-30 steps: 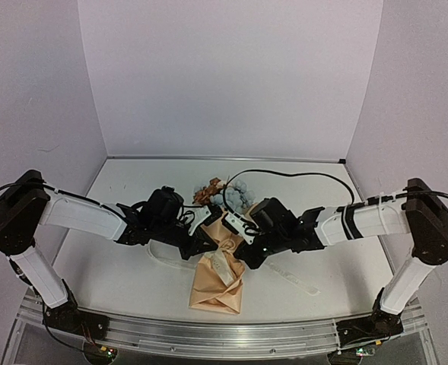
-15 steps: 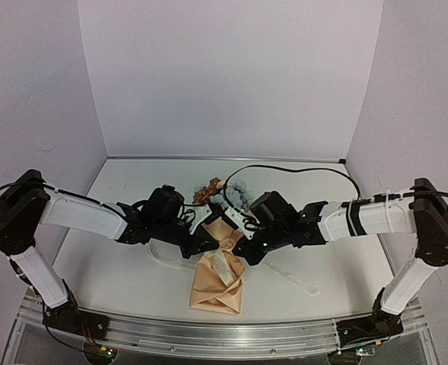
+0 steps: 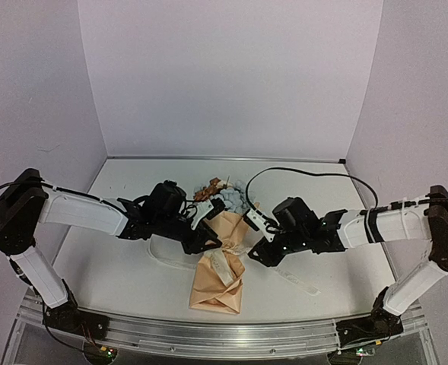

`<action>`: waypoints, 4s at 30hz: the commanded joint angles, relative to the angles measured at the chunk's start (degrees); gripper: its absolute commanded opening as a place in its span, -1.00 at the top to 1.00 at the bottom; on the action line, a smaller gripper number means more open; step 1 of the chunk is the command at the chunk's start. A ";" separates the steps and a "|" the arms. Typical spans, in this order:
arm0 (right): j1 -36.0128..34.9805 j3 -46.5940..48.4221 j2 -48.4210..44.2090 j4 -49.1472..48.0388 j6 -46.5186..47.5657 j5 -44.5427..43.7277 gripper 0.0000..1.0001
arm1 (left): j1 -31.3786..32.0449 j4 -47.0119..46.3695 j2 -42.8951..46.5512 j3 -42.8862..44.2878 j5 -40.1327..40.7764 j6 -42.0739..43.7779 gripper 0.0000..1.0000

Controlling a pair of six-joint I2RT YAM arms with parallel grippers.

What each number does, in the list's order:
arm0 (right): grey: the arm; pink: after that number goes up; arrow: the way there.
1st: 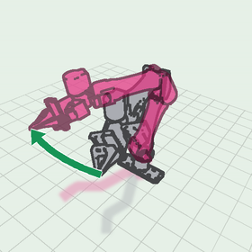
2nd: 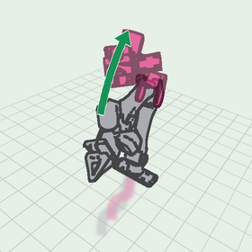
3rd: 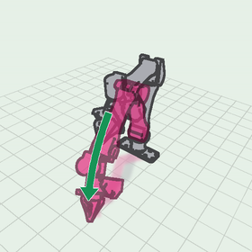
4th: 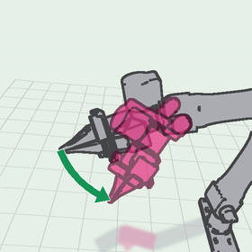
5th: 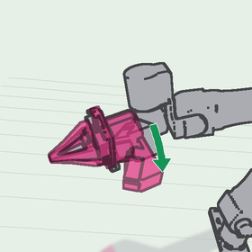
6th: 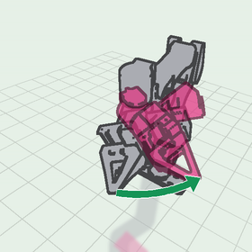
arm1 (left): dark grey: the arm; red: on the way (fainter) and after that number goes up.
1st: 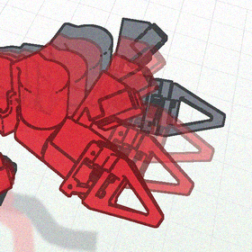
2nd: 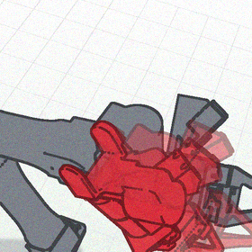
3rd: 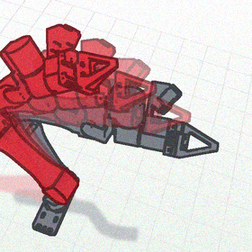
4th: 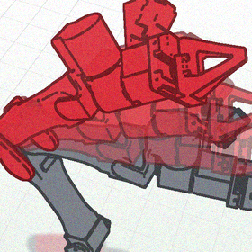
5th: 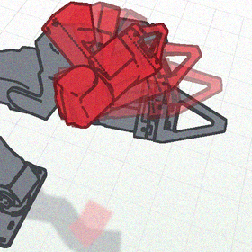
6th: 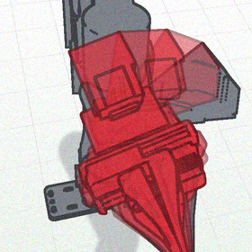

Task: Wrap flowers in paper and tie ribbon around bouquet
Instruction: Cross the half-tied ribbon over the folded bouquet.

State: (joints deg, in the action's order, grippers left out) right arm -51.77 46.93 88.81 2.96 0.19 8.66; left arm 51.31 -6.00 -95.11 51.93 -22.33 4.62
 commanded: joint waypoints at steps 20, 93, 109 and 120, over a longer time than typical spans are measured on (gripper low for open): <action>5.61 -0.04 13.13 -20.88 14.52 8.95 -0.15 | -0.24 4.26 0.97 5.59 -0.15 1.08 0.33; -0.16 10.70 1.20 5.71 -31.34 5.28 1.00 | 2.30 12.38 -2.88 9.02 6.22 5.28 0.46; -0.13 12.34 2.25 5.55 -40.43 9.41 1.00 | 2.72 10.16 -1.80 6.83 9.06 4.62 0.77; -0.16 15.82 5.81 5.94 -45.90 14.24 1.00 | 2.73 6.47 1.48 4.52 8.00 4.44 0.99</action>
State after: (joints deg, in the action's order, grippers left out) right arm -51.57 59.76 92.83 9.17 -42.89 20.64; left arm 53.74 4.21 -97.41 57.48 -13.82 9.02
